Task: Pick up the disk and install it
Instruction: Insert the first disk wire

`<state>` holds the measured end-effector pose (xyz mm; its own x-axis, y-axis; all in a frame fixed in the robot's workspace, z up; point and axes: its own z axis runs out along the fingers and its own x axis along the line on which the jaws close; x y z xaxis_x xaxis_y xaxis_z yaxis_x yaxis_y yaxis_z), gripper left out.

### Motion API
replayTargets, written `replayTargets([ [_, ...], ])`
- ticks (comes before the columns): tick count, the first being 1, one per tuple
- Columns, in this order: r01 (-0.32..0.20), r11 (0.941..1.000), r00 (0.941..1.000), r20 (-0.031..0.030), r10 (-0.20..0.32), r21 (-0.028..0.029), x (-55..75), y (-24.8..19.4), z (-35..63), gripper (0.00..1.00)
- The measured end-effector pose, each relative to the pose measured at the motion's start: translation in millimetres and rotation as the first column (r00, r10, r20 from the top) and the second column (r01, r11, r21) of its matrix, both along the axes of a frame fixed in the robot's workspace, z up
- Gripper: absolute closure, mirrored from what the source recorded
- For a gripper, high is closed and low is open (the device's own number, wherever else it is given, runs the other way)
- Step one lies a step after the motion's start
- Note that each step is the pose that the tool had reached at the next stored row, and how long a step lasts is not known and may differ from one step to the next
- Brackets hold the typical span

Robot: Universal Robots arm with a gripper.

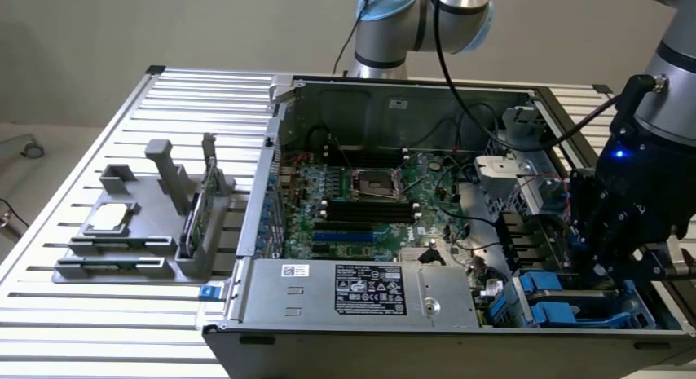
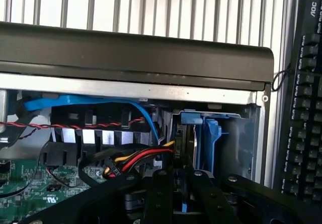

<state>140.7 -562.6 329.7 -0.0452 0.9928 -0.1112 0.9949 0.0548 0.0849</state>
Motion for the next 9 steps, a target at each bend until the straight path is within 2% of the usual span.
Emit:
replayTargets([
  [3, 0.007, 1.0000, 1.0000, -0.0060, -0.007, -0.0013, 0.2, -0.1, 0.0, 0.82],
  [7, 0.015, 0.9999, 0.9997, -0.0192, -0.015, -0.0036, 1.8, -0.4, 0.1, 0.82],
  [9, 0.018, 0.9998, 0.9996, -0.0233, -0.018, -0.0036, 2.8, -0.7, 0.7, 0.82],
])
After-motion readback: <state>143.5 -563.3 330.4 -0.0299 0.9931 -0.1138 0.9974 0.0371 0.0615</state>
